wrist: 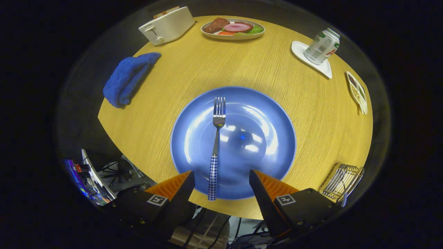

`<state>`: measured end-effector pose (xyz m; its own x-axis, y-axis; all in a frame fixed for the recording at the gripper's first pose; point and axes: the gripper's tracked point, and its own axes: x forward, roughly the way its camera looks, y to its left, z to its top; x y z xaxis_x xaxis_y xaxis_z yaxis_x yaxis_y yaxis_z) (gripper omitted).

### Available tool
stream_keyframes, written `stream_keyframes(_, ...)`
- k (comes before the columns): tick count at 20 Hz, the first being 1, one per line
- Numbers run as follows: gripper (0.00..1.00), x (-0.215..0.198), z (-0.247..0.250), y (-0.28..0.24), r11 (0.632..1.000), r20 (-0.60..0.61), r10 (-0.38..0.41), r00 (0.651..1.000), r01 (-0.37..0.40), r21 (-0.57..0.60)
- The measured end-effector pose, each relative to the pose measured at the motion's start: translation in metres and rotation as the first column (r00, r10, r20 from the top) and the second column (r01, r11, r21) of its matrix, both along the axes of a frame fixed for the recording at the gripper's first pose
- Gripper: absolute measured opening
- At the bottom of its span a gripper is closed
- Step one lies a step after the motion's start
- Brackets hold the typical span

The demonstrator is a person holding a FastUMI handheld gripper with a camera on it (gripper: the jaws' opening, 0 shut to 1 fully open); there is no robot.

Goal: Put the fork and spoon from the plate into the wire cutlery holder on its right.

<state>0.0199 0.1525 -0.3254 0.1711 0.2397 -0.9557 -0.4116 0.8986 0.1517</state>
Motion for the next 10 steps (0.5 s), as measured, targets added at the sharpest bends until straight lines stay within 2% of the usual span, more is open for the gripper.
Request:
stream_keyframes(3,0.93,0.001,-0.014,0.006,1.000,-0.026,0.007,1.000,-0.008,-0.007)
stream_keyframes(5,0.83,-0.002,-0.022,0.008,1.000,-0.050,0.015,0.999,-0.016,-0.012)
stream_keyframes(6,0.83,-0.001,-0.029,0.009,1.000,-0.049,0.016,0.999,-0.017,-0.013)
stream_keyframes(9,0.30,-0.009,-0.034,0.010,1.000,-0.083,0.022,0.996,-0.024,-0.016)
stream_keyframes(10,0.19,0.002,-0.028,0.012,1.000,-0.058,0.008,0.998,-0.010,-0.021)
